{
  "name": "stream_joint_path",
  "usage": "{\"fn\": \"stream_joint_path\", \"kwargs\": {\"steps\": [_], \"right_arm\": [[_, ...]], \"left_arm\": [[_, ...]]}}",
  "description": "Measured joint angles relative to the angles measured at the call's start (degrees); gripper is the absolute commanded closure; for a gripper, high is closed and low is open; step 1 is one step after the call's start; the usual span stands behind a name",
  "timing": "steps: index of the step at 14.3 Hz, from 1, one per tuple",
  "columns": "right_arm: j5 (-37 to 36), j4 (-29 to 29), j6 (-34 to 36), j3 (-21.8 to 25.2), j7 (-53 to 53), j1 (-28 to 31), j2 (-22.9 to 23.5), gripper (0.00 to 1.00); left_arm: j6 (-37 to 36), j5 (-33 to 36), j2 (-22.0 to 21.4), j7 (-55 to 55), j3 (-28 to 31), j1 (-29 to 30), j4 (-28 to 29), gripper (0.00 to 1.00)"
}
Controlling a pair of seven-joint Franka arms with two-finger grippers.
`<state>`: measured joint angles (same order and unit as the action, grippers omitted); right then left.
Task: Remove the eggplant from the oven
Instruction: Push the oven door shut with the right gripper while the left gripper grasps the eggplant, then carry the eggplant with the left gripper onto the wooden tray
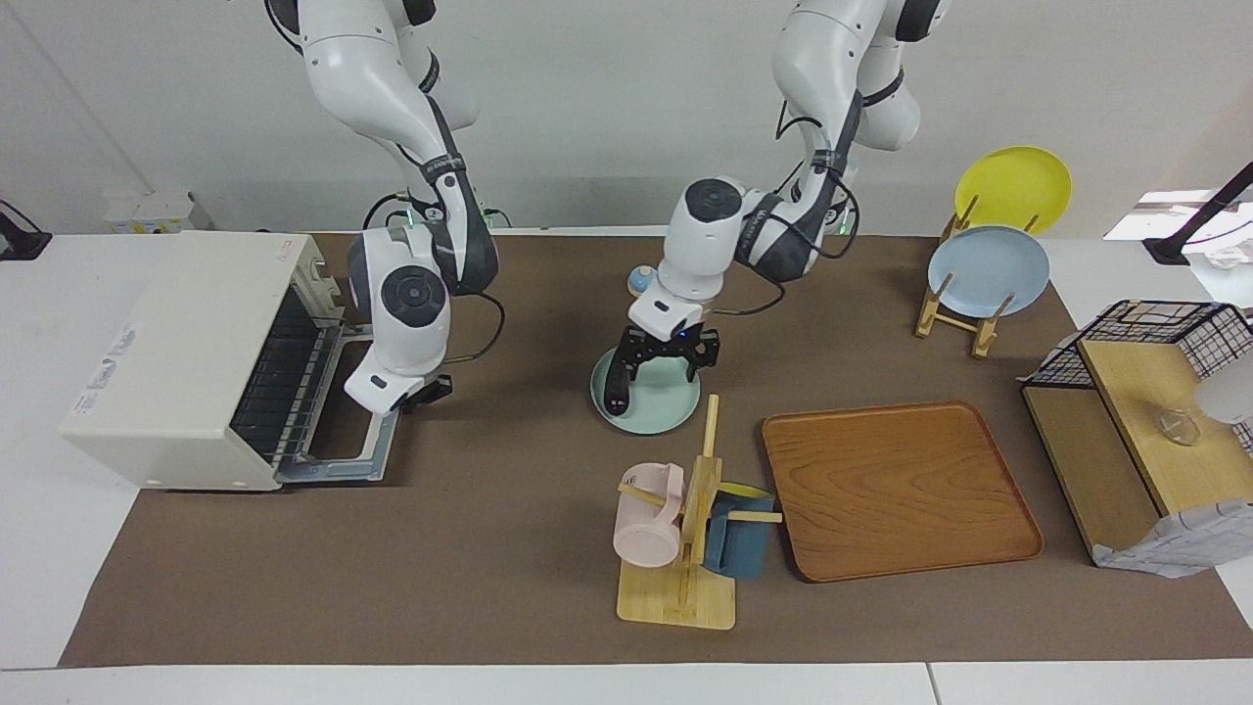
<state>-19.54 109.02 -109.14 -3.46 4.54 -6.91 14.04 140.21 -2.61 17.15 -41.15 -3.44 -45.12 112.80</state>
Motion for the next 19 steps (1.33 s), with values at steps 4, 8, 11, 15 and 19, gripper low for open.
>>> {"fn": "stream_joint_path", "kwargs": {"steps": [4,8,11,15,19], "right_arm": [[-0.9,-4.3,7.4,0.5,-13.1,7.5,-7.8,0.01],[11.3,-7.7,11.8,1.0,-19.8,14.1,-17.2,0.00],[16.0,-17.5,25.0,0.8,-19.8,14.3,-18.5,0.00],[16.2,-22.1,29.8,0.7,-17.8,14.2,-15.0,0.00],[16.3,-22.3,29.6,2.3,-14.8,12.5,-14.0,0.00]], "left_arm": [[2.1,0.0,3.4,-0.8,0.4,-1.7,0.0,0.52],[2.4,-0.2,3.8,-0.8,0.9,-1.3,-0.3,0.84],[2.4,-0.3,3.9,-0.8,0.9,-0.6,-0.3,1.00],[-1.0,-0.4,2.8,-1.3,1.5,0.5,-1.2,1.00],[-13.5,0.3,-6.3,3.2,2.7,12.1,-2.0,0.97]]}}
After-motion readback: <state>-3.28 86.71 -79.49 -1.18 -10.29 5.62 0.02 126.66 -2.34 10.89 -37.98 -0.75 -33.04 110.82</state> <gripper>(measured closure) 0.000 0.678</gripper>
